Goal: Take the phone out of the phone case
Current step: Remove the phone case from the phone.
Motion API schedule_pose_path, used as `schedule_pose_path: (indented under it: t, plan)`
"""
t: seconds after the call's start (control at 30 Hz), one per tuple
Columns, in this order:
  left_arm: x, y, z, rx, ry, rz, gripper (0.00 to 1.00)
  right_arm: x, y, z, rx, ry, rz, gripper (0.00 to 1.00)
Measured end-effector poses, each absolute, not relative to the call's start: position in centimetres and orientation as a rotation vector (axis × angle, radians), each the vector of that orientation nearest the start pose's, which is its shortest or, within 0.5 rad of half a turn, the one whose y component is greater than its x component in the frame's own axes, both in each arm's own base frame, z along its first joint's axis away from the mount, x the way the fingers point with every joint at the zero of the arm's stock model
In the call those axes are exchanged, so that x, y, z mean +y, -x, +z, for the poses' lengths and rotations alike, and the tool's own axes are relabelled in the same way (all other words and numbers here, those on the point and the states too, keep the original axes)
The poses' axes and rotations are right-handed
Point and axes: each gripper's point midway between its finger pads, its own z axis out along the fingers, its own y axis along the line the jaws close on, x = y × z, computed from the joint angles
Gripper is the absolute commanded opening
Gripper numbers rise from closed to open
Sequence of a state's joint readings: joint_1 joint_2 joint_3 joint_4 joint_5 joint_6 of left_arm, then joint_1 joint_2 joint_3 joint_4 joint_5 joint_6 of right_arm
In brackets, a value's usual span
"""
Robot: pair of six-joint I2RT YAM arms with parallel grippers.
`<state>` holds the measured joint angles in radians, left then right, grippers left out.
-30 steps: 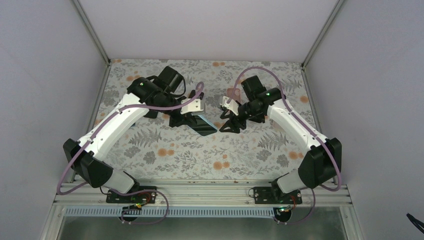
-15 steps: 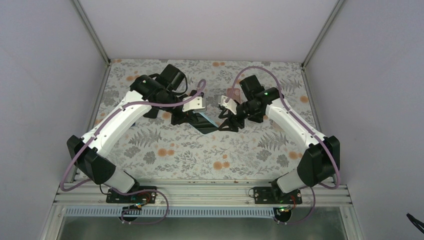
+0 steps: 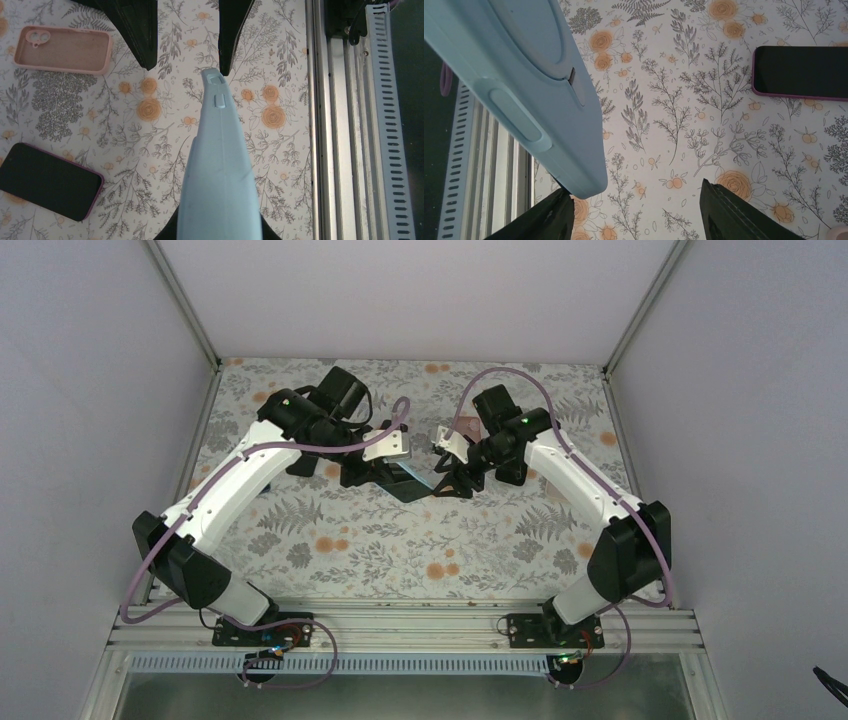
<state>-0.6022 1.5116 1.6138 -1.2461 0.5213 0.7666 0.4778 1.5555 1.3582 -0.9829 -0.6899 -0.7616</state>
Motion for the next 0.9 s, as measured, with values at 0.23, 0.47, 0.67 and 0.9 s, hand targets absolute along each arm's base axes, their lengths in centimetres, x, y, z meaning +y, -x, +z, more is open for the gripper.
schedule_pose_path:
  t: [0.23,0.47,0.67,0.9]
  plan:
    - [-26.05,-22.76,25.92,1.919,-1.762,-0.646,0.02,25.56,-25.79,19.89,1.967,1.631,0.823,0.65]
    - [-26.07,-22.71,25.92,1.919,-1.763,-0.649,0.02,25.50,-25.67,19.79,1.959,1.648,0.822,0.65]
    - [-26.08,-22.69,25.93,1.918,-1.763,-0.651,0.02,25.46,-25.67,19.75,1.956,1.654,0.816,0.65]
    - [-26.08,-22.72,25.93,1.918,-1.762,-0.650,0.02,25.45,-25.69,19.74,1.955,1.654,0.815,0.65]
